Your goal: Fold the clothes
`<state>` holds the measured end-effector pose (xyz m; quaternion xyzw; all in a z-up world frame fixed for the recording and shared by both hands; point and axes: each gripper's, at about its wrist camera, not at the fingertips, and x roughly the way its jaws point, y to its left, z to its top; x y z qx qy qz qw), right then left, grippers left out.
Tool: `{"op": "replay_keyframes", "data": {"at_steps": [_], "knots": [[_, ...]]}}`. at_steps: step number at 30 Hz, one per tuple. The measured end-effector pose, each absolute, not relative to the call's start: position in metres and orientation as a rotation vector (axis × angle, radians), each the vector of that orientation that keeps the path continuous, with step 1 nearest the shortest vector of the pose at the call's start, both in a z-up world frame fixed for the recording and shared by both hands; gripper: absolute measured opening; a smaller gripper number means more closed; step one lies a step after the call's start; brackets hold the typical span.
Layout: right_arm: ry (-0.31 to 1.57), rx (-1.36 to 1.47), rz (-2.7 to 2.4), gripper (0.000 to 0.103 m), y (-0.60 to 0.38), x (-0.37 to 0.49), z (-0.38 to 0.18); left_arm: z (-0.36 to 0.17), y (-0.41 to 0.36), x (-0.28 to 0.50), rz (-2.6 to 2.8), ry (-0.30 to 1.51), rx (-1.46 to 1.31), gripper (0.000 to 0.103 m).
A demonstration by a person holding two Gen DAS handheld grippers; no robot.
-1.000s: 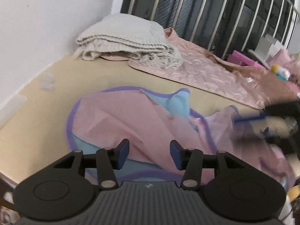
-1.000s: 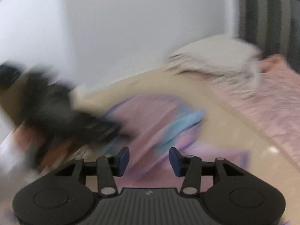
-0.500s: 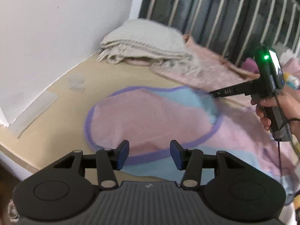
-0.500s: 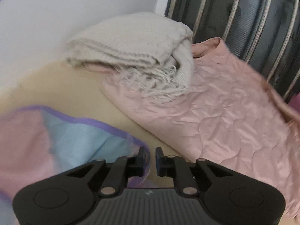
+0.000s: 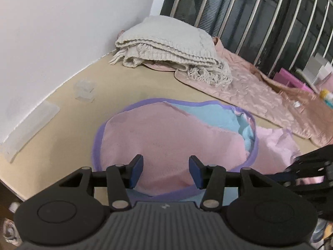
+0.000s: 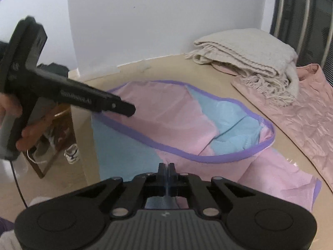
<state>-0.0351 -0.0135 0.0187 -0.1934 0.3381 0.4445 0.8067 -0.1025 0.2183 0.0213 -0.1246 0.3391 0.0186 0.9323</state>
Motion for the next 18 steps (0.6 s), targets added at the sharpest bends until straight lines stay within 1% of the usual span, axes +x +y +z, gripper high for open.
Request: {"op": "replay_keyframes", "data": {"at_steps": [5, 7, 11, 14, 16, 18], "knots": [[0.624, -0.411, 1.038, 0.001, -0.025, -0.080, 0.050, 0.021, 0.219, -0.102, 0.047, 0.702, -0.255, 0.049], [0.654, -0.421, 1.124, 0.001, -0.022, -0.094, 0.049, 0.021, 0.220, -0.102, 0.051, 0.705, -0.256, 0.049], [0.723, -0.463, 1.211, 0.003, -0.009, -0.112, 0.026, 0.022, 0.221, -0.102, 0.074, 0.709, -0.262, 0.049], [0.696, -0.415, 1.179, 0.013, -0.023, -0.115, 0.031, 0.034, 0.216, -0.117, 0.035, 0.660, -0.275, 0.049], [0.657, -0.325, 1.097, 0.034, -0.052, -0.110, 0.044, 0.043, 0.206, -0.133, -0.080, 0.608, -0.269, 0.049], [0.644, -0.260, 0.931, 0.035, -0.088, -0.102, 0.052, 0.047, 0.189, -0.144, -0.220, 0.594, -0.219, 0.050]]}}
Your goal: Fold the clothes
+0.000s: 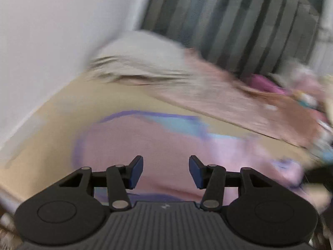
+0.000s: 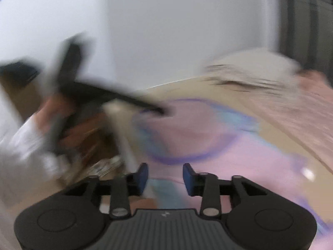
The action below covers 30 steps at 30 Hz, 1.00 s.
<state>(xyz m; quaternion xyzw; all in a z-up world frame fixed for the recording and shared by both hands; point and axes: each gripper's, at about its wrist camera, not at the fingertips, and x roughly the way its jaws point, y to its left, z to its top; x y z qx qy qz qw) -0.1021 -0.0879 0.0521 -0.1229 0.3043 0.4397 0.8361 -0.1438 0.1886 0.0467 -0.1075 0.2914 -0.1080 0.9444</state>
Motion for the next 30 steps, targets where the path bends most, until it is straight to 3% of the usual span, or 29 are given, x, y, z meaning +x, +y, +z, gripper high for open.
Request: {"op": "replay_keyframes", "data": {"at_steps": [5, 8, 10, 12, 19, 21, 22, 23, 24, 26, 28, 30], "knots": [[0.742, -0.223, 0.621, 0.035, -0.149, -0.106, 0.035, 0.029, 0.166, -0.145, -0.414, 0.667, -0.116, 0.050], [0.746, -0.176, 0.586, 0.029, -0.169, -0.124, 0.021, 0.021, 0.171, -0.138, -0.411, 0.709, -0.144, 0.048], [0.722, -0.146, 0.542, 0.026, -0.176, -0.124, 0.015, 0.019, 0.172, -0.132, -0.376, 0.721, -0.171, 0.035], [0.705, -0.145, 0.472, 0.020, -0.181, -0.119, 0.013, 0.021, 0.168, -0.122, -0.316, 0.734, -0.172, 0.032], [0.650, -0.229, 0.203, 0.021, -0.199, -0.048, 0.015, 0.025, 0.149, -0.097, -0.240, 0.705, -0.211, 0.033], [0.614, -0.217, 0.229, 0.021, -0.198, -0.060, 0.029, 0.031, 0.148, -0.109, -0.285, 0.662, -0.199, 0.047], [0.589, -0.177, 0.310, 0.028, -0.199, -0.075, 0.036, 0.034, 0.148, -0.115, -0.307, 0.640, -0.192, 0.055], [0.571, -0.136, 0.391, 0.034, -0.199, -0.089, 0.041, 0.036, 0.148, -0.119, -0.327, 0.620, -0.186, 0.057], [0.582, -0.090, 0.472, 0.043, -0.198, -0.101, 0.041, 0.036, 0.146, -0.121, -0.347, 0.610, -0.183, 0.057], [0.615, -0.043, 0.600, 0.042, -0.189, -0.114, 0.035, 0.034, 0.138, -0.114, -0.382, 0.634, -0.174, 0.057], [0.643, -0.045, 0.656, 0.040, -0.174, -0.120, 0.027, 0.030, 0.127, -0.104, -0.401, 0.671, -0.157, 0.056], [0.654, -0.065, 0.630, 0.031, -0.164, -0.116, 0.020, 0.025, 0.119, -0.096, -0.433, 0.720, -0.150, 0.043]]}}
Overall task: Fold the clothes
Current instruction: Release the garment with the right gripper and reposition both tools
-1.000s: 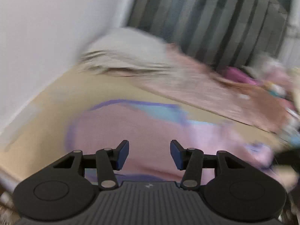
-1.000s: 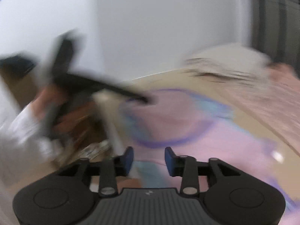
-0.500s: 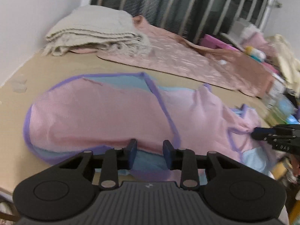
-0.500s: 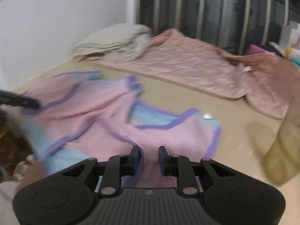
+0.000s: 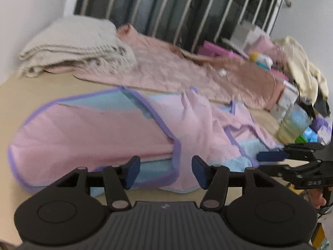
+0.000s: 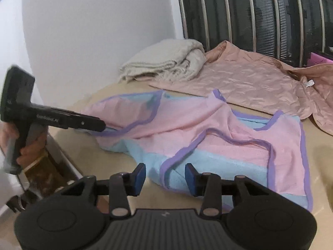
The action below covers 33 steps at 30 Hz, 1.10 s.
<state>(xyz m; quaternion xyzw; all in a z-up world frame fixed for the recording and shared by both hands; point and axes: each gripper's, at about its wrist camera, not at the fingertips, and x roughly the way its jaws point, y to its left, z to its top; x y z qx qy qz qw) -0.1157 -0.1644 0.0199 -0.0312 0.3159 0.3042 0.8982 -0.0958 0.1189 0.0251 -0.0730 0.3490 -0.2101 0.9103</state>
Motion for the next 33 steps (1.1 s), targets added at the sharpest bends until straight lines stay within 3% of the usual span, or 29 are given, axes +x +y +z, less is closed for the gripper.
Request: {"op": "replay_keyframes", "data": {"at_steps": [1, 2, 5, 11, 15, 16, 17, 18, 19, 21, 25, 26, 27, 28, 33], "knots": [[0.667, -0.059, 0.618, 0.017, -0.163, -0.111, 0.017, 0.023, 0.117, -0.093, -0.440, 0.743, -0.156, 0.025], [0.679, -0.051, 0.610, 0.011, -0.162, -0.107, 0.015, 0.022, 0.116, -0.092, -0.441, 0.756, -0.159, 0.014], [0.678, -0.027, 0.624, 0.004, -0.166, -0.102, 0.015, 0.025, 0.116, -0.100, -0.440, 0.740, -0.167, 0.001], [0.549, -0.025, 0.646, 0.003, -0.186, -0.131, 0.053, 0.048, 0.130, -0.138, -0.397, 0.675, -0.240, 0.001], [0.657, -0.068, 0.644, 0.007, -0.195, -0.141, 0.039, 0.036, 0.129, -0.162, -0.383, 0.719, -0.265, 0.006], [0.678, -0.072, 0.634, 0.011, -0.198, -0.143, 0.034, 0.034, 0.130, -0.164, -0.378, 0.720, -0.259, 0.014], [0.676, -0.057, 0.631, 0.015, -0.202, -0.144, 0.032, 0.033, 0.133, -0.163, -0.362, 0.714, -0.262, 0.030], [0.667, -0.019, 0.637, 0.026, -0.206, -0.143, 0.033, 0.034, 0.136, -0.161, -0.344, 0.708, -0.267, 0.037], [0.661, 0.014, 0.641, 0.034, -0.209, -0.141, 0.033, 0.035, 0.138, -0.157, -0.334, 0.699, -0.268, 0.040], [0.677, 0.051, 0.641, 0.035, -0.205, -0.129, 0.029, 0.036, 0.139, -0.147, -0.326, 0.685, -0.266, 0.040], [0.710, 0.119, 0.642, 0.030, -0.196, -0.106, 0.019, 0.025, 0.129, -0.121, -0.274, 0.720, -0.232, 0.040], [0.724, 0.107, 0.647, 0.024, -0.188, -0.102, 0.014, 0.023, 0.127, -0.118, -0.256, 0.718, -0.216, 0.037], [0.729, 0.089, 0.647, 0.006, -0.182, -0.099, 0.010, 0.021, 0.126, -0.117, -0.236, 0.714, -0.199, 0.036], [0.707, 0.059, 0.633, 0.001, -0.177, -0.102, 0.011, 0.021, 0.124, -0.116, -0.218, 0.710, -0.174, 0.033], [0.635, 0.048, 0.623, 0.004, -0.198, -0.129, 0.036, 0.028, 0.130, -0.123, -0.186, 0.753, -0.227, 0.031]]}}
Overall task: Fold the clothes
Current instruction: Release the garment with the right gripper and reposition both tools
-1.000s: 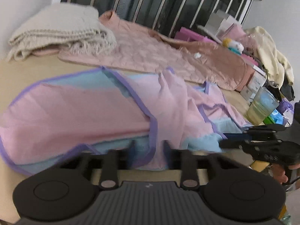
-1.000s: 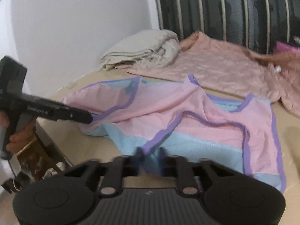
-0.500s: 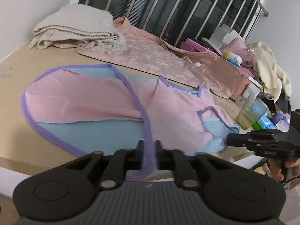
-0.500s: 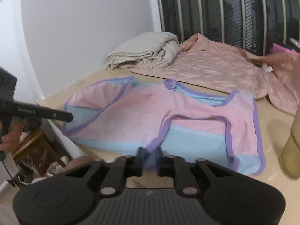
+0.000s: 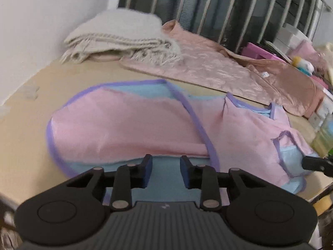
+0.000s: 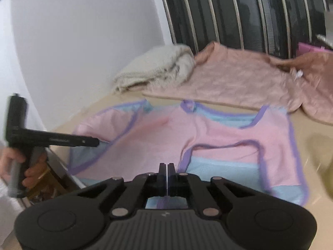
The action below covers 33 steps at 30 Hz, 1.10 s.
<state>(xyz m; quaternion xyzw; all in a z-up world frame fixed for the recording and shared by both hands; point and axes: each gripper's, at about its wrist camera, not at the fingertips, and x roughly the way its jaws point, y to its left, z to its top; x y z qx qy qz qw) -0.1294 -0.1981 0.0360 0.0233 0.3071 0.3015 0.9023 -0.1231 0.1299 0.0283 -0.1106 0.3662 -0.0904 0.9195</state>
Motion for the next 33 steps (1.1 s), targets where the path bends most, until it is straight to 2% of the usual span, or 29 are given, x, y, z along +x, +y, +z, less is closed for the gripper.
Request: {"op": "replay_keyframes", "data": {"at_steps": [1, 2, 3, 4, 6, 7, 8, 9, 13, 19, 21, 23, 24, 25, 28, 33], "knots": [[0.644, 0.050, 0.629, 0.009, -0.202, -0.133, 0.037, 0.031, 0.126, -0.130, -0.226, 0.750, -0.245, 0.032], [0.654, 0.052, 0.634, 0.017, -0.207, -0.136, 0.038, 0.033, 0.122, -0.138, -0.271, 0.744, -0.260, 0.039], [0.663, 0.055, 0.639, 0.037, -0.210, -0.139, 0.037, 0.035, 0.117, -0.146, -0.316, 0.738, -0.276, 0.040], [0.674, 0.065, 0.644, 0.043, -0.209, -0.140, 0.034, 0.035, 0.109, -0.152, -0.329, 0.735, -0.258, 0.041], [0.688, 0.062, 0.657, 0.041, -0.205, -0.140, 0.026, 0.028, 0.095, -0.156, -0.283, 0.746, -0.195, 0.039], [0.692, 0.055, 0.665, 0.030, -0.201, -0.139, 0.022, 0.025, 0.092, -0.156, -0.270, 0.746, -0.175, 0.029], [0.697, 0.047, 0.675, 0.021, -0.198, -0.138, 0.018, 0.023, 0.090, -0.156, -0.259, 0.746, -0.158, 0.010], [0.703, 0.041, 0.680, 0.007, -0.194, -0.136, 0.015, 0.021, 0.088, -0.156, -0.248, 0.745, -0.140, 0.004], [0.702, 0.026, 0.680, 0.002, -0.195, -0.138, 0.018, 0.030, 0.096, -0.154, -0.245, 0.715, -0.163, 0.002], [0.689, -0.076, 0.747, 0.002, -0.195, -0.160, 0.034, 0.041, 0.112, -0.143, -0.249, 0.682, -0.210, 0.002], [0.684, -0.097, 0.744, 0.003, -0.196, -0.164, 0.035, 0.039, 0.113, -0.144, -0.274, 0.697, -0.218, 0.005], [0.672, -0.096, 0.722, 0.017, -0.199, -0.164, 0.036, 0.038, 0.116, -0.144, -0.266, 0.700, -0.197, 0.020], [0.664, -0.089, 0.708, 0.034, -0.202, -0.163, 0.038, 0.038, 0.119, -0.144, -0.255, 0.698, -0.188, 0.025], [0.646, -0.055, 0.680, 0.040, -0.208, -0.157, 0.041, 0.041, 0.123, -0.141, -0.238, 0.698, -0.191, 0.030], [0.604, -0.050, 0.568, 0.040, -0.211, -0.123, 0.050, 0.052, 0.132, -0.109, -0.205, 0.712, -0.191, 0.036], [0.652, -0.017, 0.538, 0.040, -0.176, -0.027, 0.062, 0.058, 0.127, -0.026, -0.164, 0.809, -0.268, 0.038]]}}
